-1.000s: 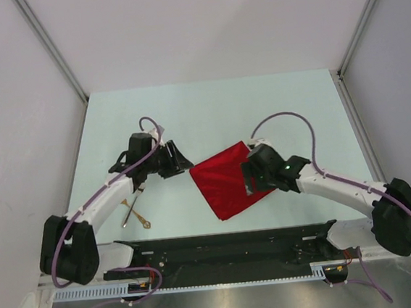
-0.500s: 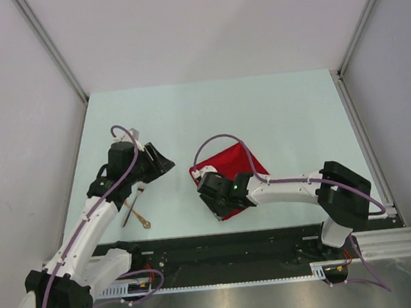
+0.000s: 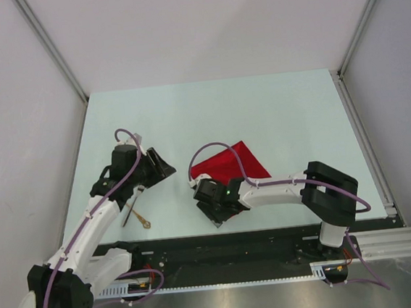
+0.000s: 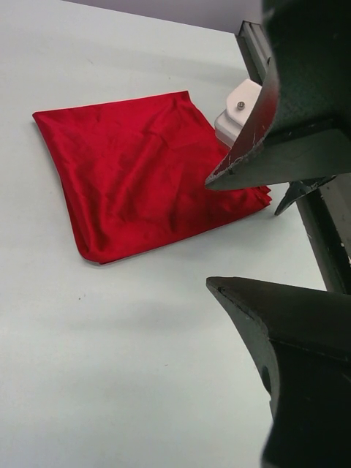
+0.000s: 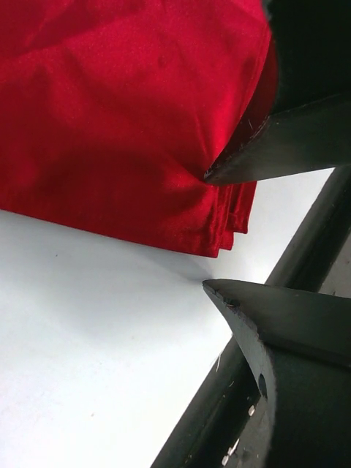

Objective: Fold the napkin into a case and place the utensils inside
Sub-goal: Rotate the lower triangle-folded napkin at the center of the board.

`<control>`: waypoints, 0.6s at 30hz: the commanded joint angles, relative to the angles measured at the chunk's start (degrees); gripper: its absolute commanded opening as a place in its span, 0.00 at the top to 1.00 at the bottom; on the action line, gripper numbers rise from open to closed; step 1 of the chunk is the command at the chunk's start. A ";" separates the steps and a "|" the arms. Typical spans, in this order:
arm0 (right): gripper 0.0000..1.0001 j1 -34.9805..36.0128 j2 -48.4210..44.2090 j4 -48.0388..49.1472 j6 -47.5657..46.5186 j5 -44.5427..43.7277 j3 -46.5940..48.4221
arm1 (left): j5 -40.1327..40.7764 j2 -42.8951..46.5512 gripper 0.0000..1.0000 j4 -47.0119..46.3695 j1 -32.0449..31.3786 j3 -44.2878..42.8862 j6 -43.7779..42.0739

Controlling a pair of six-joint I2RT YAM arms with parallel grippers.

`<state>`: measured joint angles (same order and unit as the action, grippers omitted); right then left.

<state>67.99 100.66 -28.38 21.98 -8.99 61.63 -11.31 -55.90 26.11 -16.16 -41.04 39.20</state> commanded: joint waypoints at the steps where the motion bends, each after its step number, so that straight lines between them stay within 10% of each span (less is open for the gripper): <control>1: 0.41 1.01 0.76 1.05 -1.06 -1.11 0.51 | -1.26 0.00 0.44 -1.15 0.78 -0.10 0.70; 18: 0.73 1.45 1.29 2.10 -0.97 -5.51 -3.44 | -2.75 -2.28 0.44 -2.47 1.13 -0.19 0.88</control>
<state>69.32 100.79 -26.26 21.30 -12.47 60.69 -12.78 -57.93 25.39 -15.70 -41.04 39.20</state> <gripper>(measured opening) 0.297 0.563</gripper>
